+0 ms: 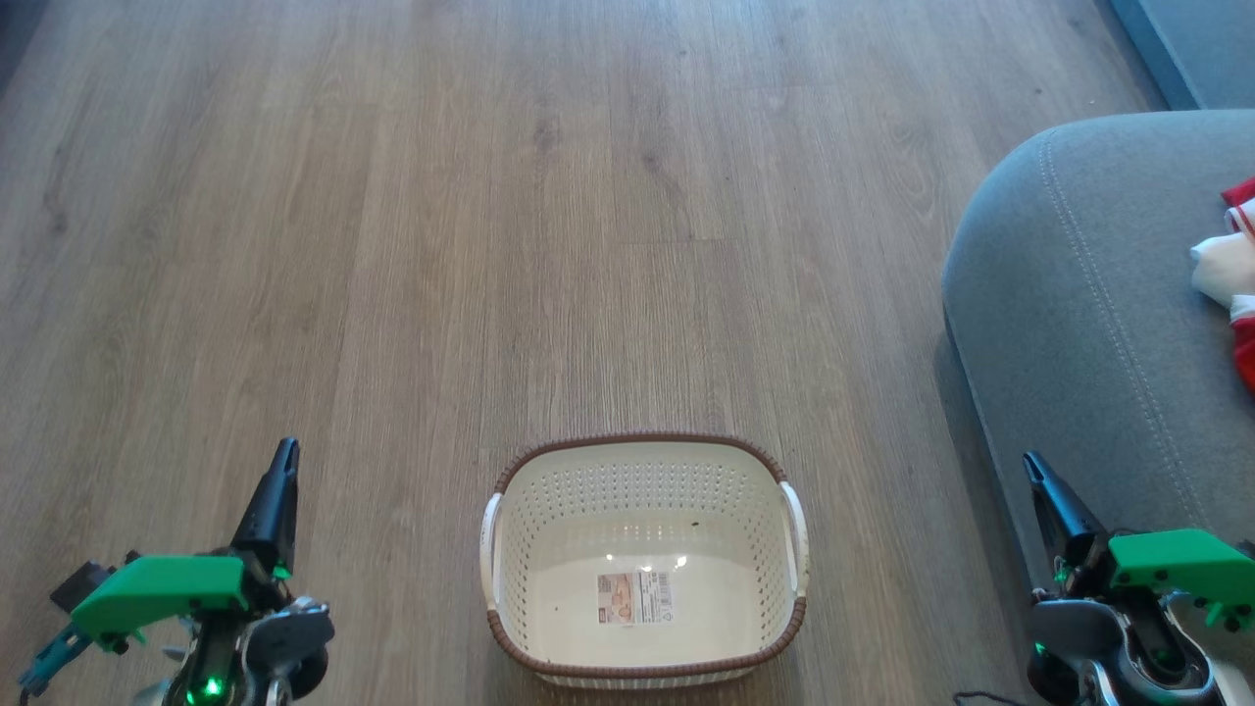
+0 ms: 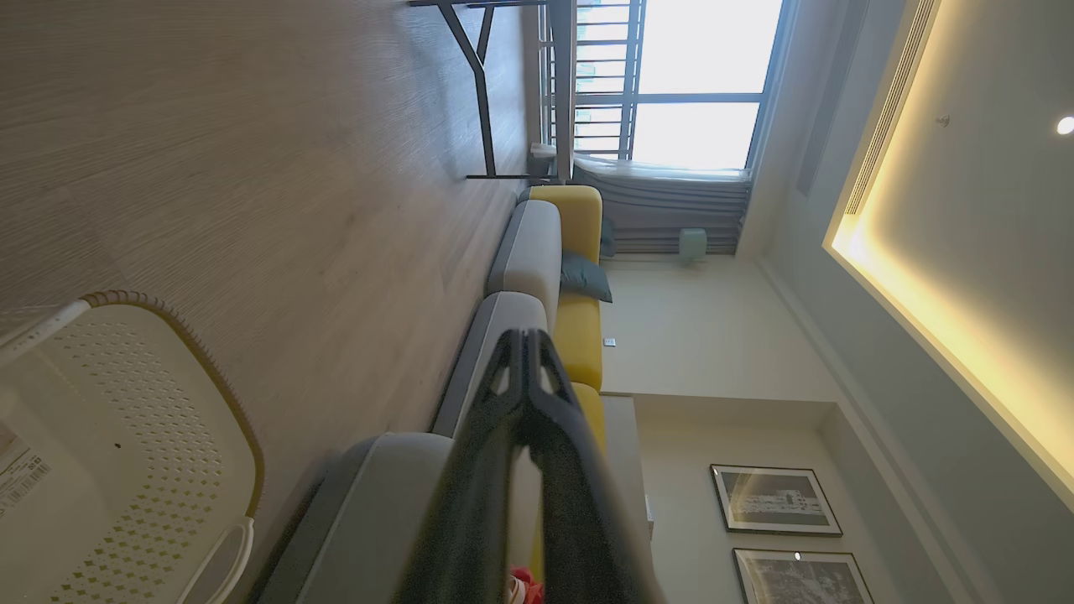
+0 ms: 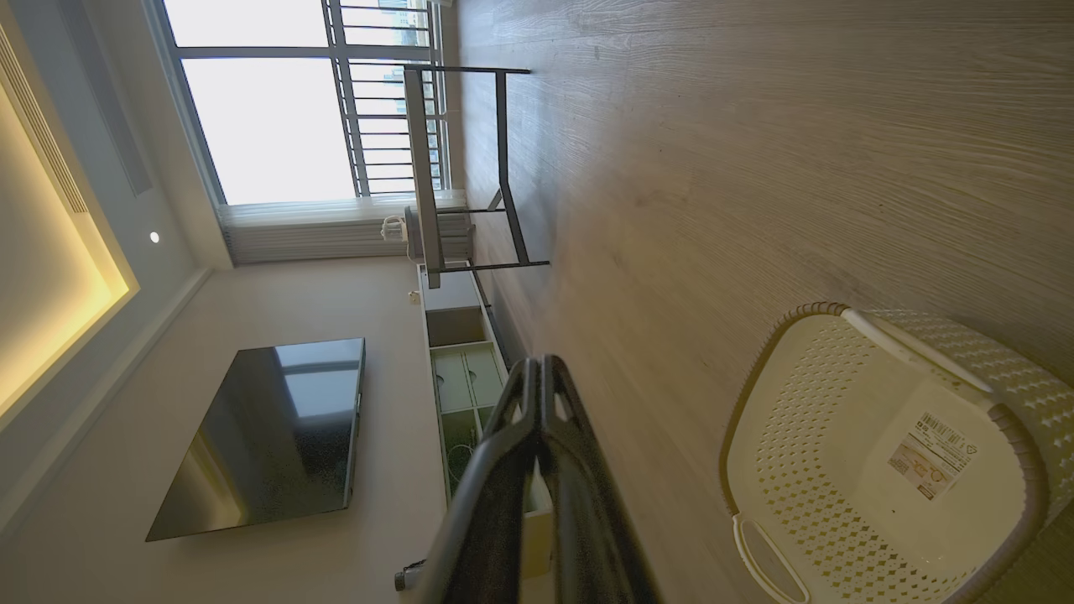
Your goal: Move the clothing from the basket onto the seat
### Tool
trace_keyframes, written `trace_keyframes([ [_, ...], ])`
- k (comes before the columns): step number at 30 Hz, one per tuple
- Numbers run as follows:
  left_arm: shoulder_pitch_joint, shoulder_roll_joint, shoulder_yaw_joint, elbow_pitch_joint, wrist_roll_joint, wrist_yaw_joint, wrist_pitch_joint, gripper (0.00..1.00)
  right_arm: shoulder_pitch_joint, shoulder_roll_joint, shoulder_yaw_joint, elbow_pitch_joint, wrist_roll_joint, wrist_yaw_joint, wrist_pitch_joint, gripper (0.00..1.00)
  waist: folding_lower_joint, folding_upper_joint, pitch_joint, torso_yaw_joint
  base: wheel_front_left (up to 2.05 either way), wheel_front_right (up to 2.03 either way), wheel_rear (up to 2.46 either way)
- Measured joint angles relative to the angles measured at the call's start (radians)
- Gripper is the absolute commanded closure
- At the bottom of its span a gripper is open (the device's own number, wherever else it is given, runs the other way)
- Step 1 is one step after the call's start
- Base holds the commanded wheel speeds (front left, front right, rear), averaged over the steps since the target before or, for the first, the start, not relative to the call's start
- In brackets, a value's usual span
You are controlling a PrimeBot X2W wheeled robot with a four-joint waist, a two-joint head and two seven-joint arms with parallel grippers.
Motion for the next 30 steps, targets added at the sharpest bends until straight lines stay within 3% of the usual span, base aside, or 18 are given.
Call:
trace_keyframes([
  [30, 0.000, 0.000, 0.000, 0.000, 0.000, 0.000, 0.000, 1.00, 0.000, 0.006, -0.002, 0.000, 0.000, 0.000, 0.000, 1.00, 0.0000, 0.0000, 0.000, 0.000, 0.00, 0.00, 0.00],
])
